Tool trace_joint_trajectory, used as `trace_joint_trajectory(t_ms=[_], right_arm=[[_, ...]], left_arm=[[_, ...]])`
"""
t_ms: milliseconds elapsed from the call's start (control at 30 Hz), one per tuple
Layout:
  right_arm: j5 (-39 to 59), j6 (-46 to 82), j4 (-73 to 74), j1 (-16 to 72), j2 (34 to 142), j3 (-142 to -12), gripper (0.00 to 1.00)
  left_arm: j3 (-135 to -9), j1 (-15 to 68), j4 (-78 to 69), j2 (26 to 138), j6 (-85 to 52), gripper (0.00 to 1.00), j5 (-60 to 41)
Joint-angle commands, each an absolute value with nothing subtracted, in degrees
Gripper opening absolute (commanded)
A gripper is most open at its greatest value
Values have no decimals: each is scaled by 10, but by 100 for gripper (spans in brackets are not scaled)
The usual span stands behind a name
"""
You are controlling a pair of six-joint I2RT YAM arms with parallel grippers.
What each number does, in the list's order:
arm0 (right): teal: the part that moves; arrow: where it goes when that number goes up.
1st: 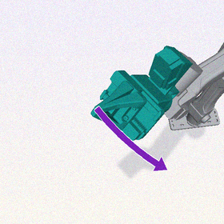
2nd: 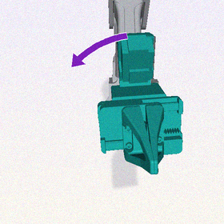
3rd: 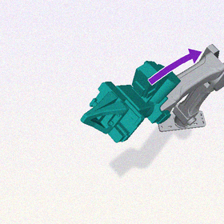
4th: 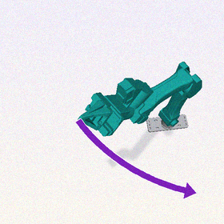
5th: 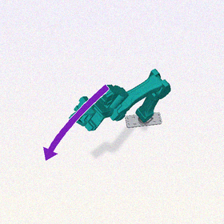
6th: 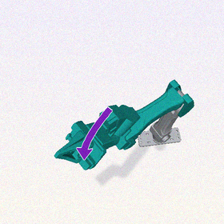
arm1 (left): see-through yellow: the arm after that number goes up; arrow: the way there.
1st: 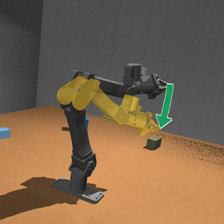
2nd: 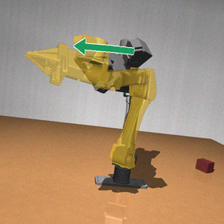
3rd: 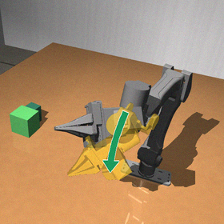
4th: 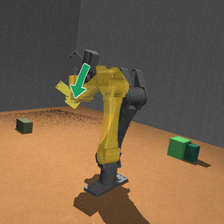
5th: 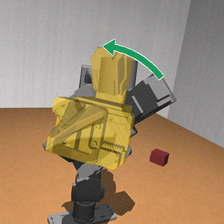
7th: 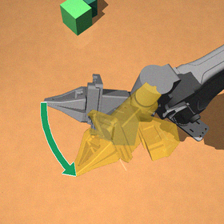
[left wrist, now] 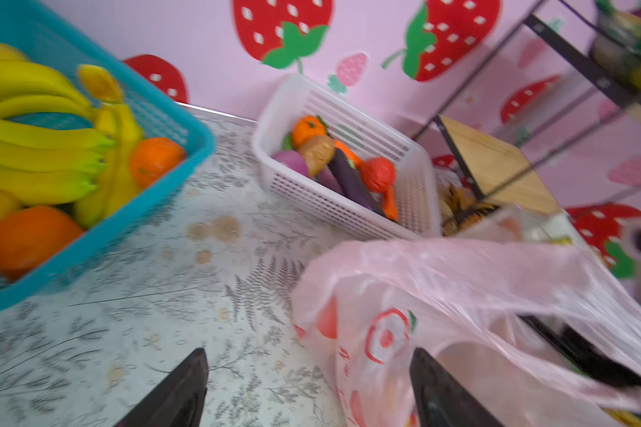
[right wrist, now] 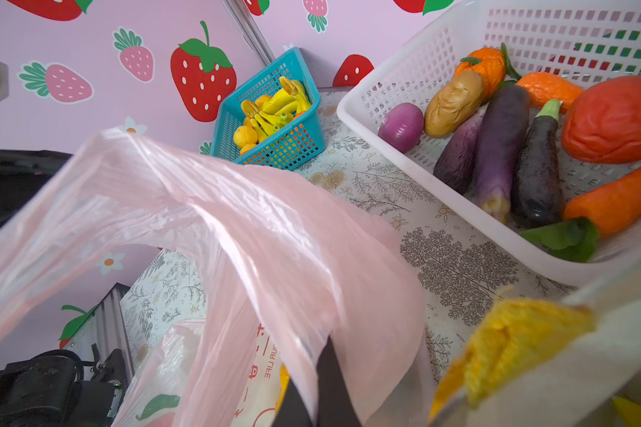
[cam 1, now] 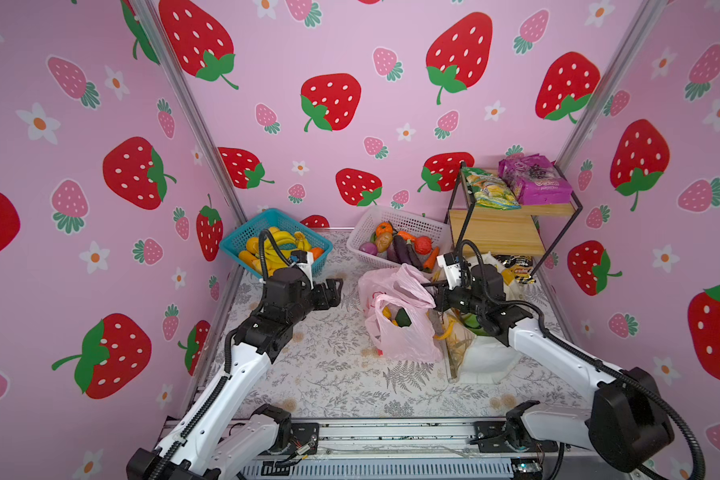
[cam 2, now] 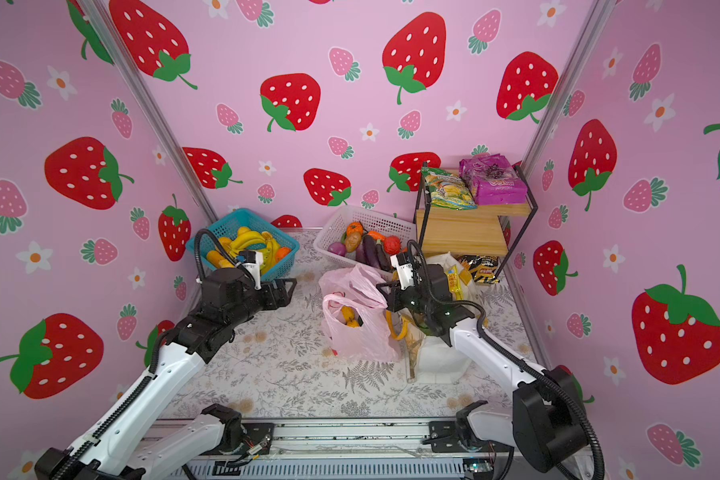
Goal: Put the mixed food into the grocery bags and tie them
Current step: 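Move the left gripper back over the teal basket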
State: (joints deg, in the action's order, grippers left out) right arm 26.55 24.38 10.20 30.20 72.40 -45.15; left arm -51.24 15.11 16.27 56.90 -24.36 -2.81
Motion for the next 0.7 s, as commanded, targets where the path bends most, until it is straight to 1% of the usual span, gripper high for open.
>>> trace_joint_trajectory(t_ms=[0,133,267,367,500,667], right_arm=[[261,242,98,297,717,-443,0],[263,241,97,297,712,-442,0],[264,239,93,297,708,-442,0],[264,239,94,297,707,-440,0],[265,240,97,297,708,-440,0],[271,244,103,297,715,-439,0]], left_arm=[[-545,93,175,625,-263,86,58],[-640,34,232,757,-211,86,106],[-753,-10,296,896,-173,86,91],[-821,-32,336,976,-153,86,85],[-892,-55,390,1061,-133,84,61],[-963,-60,449,1140,-107,85,36]])
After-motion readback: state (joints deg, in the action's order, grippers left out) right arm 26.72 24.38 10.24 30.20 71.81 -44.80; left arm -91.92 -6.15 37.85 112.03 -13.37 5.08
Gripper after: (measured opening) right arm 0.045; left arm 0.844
